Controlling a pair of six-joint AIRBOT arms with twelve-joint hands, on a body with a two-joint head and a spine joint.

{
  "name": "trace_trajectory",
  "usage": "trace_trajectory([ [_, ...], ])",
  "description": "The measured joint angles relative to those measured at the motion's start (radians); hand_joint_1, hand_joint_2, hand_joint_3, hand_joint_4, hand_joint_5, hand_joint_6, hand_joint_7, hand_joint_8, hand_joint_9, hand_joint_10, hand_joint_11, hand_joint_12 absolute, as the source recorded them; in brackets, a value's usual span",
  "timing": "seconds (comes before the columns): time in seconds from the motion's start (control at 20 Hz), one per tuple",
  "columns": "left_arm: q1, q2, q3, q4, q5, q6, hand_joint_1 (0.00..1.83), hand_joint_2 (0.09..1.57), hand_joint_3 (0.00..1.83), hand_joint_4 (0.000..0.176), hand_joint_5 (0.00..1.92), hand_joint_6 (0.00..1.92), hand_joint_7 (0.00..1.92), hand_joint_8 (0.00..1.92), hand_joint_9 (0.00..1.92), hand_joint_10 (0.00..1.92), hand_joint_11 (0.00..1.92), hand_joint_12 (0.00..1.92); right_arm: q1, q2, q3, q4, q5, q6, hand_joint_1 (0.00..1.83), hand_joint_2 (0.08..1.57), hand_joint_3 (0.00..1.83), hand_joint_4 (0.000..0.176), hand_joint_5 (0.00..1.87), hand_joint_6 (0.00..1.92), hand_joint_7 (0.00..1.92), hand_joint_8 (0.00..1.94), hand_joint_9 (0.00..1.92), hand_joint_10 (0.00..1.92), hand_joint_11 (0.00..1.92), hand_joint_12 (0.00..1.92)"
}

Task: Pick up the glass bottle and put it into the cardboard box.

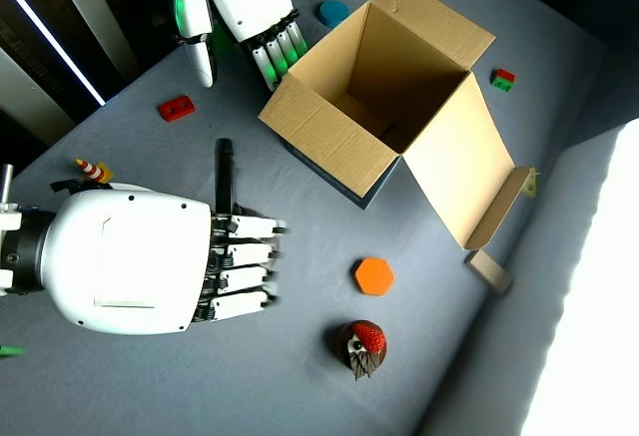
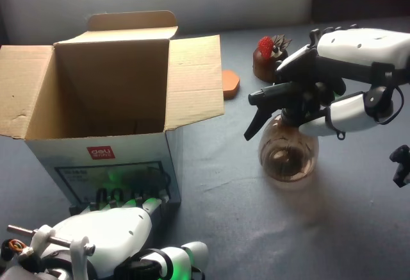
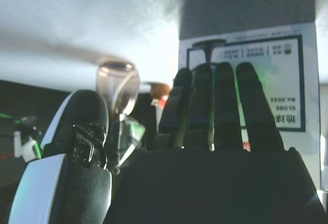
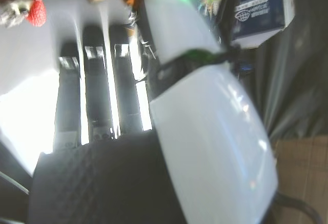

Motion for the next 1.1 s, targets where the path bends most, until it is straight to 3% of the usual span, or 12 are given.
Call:
trace_trajectory([
  [0.4, 0.0, 0.0, 0.0, -0.001, 0.004, -0.001, 0.0, 1.28, 0.0, 0.0, 0.05, 0.0, 0.07, 0.0, 0.04, 0.0, 0.0, 0.07, 0.026, 0.033, -0.042, -0.006, -0.036, -0.008, 1.21, 1.17, 0.0, 0.0, 0.82, 1.15, 0.94, 1.24, 0.76, 1.47, 0.6, 1.8],
  [0.7, -0.01, 0.0, -0.013, -0.002, 0.004, -0.008, 0.0, 1.28, 0.0, 0.0, 0.05, 0.0, 0.07, 0.0, 0.04, 0.0, 0.0, 0.07, 0.12, 0.129, -0.095, -0.008, -0.028, 0.019, 1.21, 1.17, 0.0, 0.0, 0.8, 1.17, 0.95, 1.23, 0.76, 1.46, 0.6, 1.8],
  [1.1, -0.029, 0.0, -0.016, -0.003, 0.006, -0.009, 0.0, 1.28, 0.0, 0.0, 0.04, 0.0, 0.06, 0.0, 0.03, 0.0, 0.0, 0.02, 0.275, 0.205, -0.099, -0.008, -0.042, 0.082, 1.22, 1.17, 0.0, 0.0, 0.8, 1.16, 0.97, 1.2, 0.78, 1.41, 0.61, 1.79],
])
